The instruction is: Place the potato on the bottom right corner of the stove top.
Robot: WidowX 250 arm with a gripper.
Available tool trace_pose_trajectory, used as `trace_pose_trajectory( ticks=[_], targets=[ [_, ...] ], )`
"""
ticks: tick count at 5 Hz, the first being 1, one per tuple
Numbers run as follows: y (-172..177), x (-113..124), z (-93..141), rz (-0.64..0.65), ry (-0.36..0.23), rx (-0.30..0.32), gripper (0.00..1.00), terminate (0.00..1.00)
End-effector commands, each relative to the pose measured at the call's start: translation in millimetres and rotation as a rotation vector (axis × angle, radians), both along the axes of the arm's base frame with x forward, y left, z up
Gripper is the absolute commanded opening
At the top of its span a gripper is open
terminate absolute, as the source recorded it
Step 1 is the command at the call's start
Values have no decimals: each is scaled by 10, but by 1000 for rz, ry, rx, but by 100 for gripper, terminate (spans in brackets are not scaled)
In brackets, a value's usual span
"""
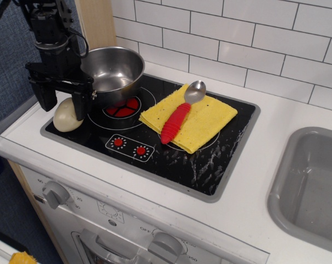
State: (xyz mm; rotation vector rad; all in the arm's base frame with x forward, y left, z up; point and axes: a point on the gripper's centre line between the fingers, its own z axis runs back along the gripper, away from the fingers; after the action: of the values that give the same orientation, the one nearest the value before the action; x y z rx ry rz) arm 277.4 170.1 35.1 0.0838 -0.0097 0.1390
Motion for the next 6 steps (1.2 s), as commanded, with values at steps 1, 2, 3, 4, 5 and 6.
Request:
trace_pose_trajectory(
  ticks=[1,2,3,4,5,6],
  targets=[
    [44,26,-17,18,38,49,0,0],
    [-89,13,22,-26,18,42,0,0],
    [-388,-75,387,-76,-72,20,0,0],
    [-854,-193,544,-180,-122,-25,0,0],
    [-1343,-208,409,-289,-99,-17,0,0],
    [-1840,-197,221,-324,-77,-33,0,0]
  ],
)
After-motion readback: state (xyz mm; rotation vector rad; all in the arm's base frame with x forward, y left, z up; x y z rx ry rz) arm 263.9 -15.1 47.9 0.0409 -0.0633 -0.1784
